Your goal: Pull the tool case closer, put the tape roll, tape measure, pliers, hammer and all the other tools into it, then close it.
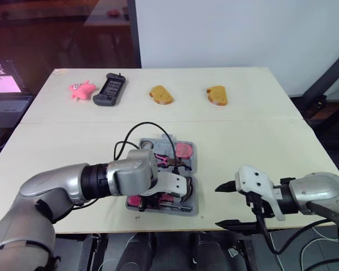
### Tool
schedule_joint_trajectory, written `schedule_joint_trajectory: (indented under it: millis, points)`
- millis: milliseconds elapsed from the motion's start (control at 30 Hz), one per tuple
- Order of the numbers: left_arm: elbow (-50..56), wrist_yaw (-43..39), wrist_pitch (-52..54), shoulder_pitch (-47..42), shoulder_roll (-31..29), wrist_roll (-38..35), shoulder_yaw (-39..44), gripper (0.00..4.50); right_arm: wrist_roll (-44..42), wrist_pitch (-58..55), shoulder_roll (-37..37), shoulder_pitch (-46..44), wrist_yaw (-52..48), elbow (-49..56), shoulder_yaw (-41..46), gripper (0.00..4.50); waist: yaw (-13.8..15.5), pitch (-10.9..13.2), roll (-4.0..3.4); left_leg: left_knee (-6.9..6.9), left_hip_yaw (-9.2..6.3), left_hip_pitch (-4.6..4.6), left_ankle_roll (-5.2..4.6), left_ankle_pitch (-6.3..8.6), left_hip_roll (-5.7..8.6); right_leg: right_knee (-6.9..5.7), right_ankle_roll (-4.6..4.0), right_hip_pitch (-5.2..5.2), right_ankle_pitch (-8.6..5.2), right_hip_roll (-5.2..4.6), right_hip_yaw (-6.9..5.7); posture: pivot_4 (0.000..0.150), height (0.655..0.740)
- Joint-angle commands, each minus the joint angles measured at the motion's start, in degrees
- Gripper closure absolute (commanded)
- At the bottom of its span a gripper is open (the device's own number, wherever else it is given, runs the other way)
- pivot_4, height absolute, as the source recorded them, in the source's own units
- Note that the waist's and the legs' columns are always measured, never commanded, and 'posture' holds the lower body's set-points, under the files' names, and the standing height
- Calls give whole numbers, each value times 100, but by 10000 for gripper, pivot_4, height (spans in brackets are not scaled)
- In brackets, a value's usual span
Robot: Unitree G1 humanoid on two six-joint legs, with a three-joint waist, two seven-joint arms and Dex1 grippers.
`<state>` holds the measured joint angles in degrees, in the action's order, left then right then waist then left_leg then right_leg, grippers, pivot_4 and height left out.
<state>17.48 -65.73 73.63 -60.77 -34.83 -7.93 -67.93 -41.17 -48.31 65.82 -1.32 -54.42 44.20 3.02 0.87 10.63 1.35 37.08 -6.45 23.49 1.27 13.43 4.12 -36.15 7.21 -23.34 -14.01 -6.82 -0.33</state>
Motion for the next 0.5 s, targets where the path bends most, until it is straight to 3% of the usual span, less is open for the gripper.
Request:
schedule_joint_trajectory:
  millis: [33,433,500]
  points:
    - [4,126,-23,11,96,-67,145,41286,22,84,-38,-86,-46,16,21,0,0,0,0,0,0,0,0,0,0,0,0,0,0,0,0,1500,7400]
    - [62,309,-39,-33,93,-139,193,41286,38,75,-20,-130,-89,23,7,0,8,-1,-2,1,0,0,0,0,3,2,0,2,0,-2,0,1500,7400]
    - [102,321,56,-46,80,-213,321,31083,47,77,-17,-126,-105,19,11,0,9,-1,-2,1,0,0,0,0,3,2,0,2,0,-2,1,1500,7400]
